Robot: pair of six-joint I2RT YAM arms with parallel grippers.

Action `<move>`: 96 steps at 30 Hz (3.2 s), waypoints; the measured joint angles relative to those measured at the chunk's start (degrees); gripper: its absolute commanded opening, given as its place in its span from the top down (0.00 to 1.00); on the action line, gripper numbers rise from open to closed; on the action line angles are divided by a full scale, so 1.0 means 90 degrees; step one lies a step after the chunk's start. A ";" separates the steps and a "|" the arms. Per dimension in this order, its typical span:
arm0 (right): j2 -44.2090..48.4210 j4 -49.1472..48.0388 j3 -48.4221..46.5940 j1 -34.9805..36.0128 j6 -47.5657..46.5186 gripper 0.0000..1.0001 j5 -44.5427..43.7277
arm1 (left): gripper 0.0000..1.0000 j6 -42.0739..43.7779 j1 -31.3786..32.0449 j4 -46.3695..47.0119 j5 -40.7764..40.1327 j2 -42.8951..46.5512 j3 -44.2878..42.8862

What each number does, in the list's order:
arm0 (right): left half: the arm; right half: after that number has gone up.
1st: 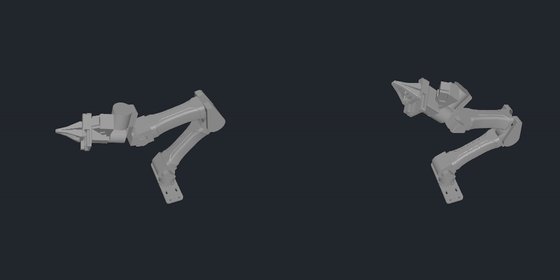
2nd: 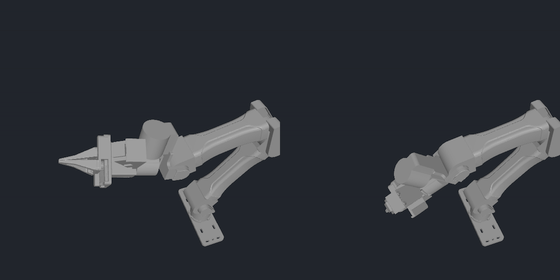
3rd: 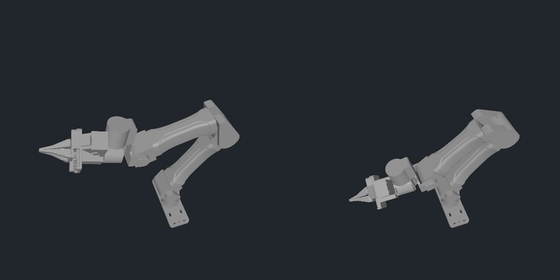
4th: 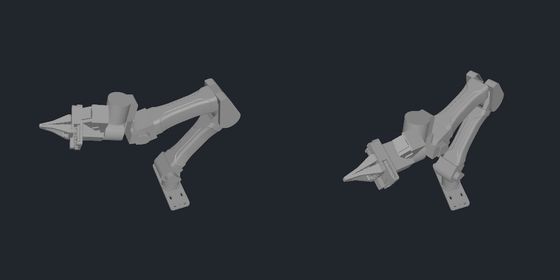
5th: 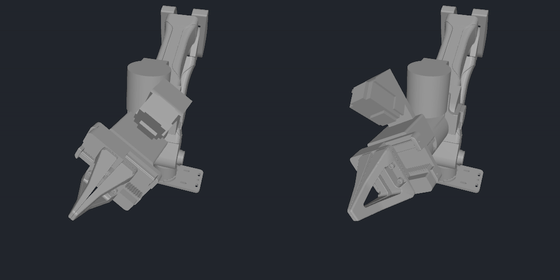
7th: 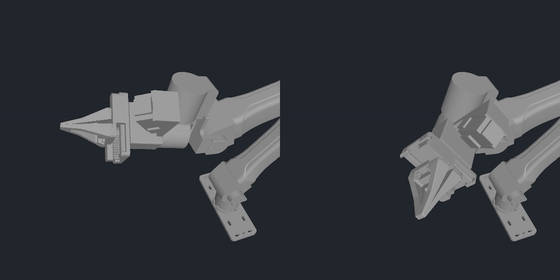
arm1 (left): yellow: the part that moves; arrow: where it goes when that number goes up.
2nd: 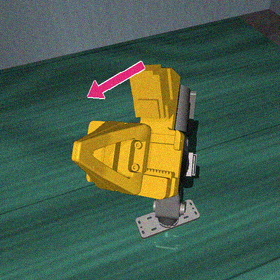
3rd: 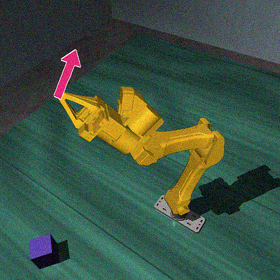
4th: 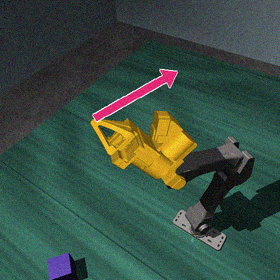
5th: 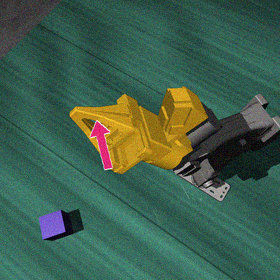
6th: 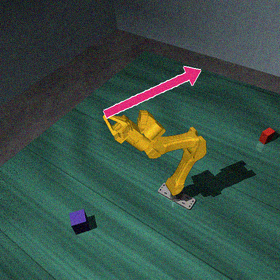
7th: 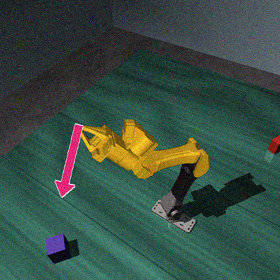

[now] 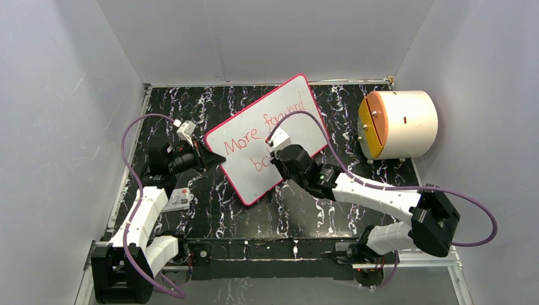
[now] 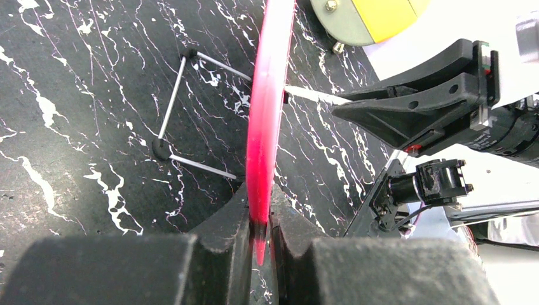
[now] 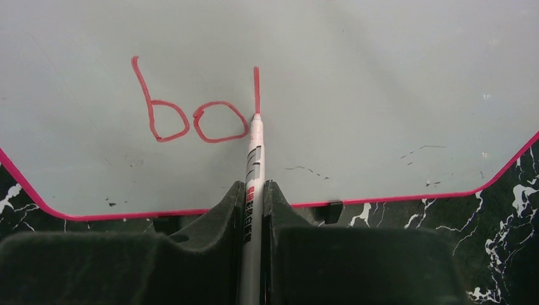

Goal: Write a sentence on the whiteboard

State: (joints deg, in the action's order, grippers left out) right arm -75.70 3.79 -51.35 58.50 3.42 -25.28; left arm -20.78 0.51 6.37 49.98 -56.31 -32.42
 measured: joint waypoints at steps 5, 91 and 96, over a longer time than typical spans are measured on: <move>0.0058 0.0138 0.0148 0.0002 0.0107 1.00 0.0051 | 1.00 0.0000 0.0000 -0.0002 0.0002 -0.0002 0.0000; 0.0109 -0.0223 0.0197 -0.0376 -0.0049 1.00 0.0061 | 1.00 0.0019 0.0000 -0.0036 0.0019 -0.0053 -0.0036; 0.0109 -0.0257 0.0197 -0.0379 -0.0073 1.00 0.0165 | 1.00 0.0019 0.0000 -0.0039 0.0019 -0.0053 -0.0036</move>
State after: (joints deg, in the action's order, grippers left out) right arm -74.72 1.48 -49.58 55.09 2.76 -23.79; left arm -20.60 0.51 6.02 50.15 -56.80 -32.75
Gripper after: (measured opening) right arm 0.195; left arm 0.092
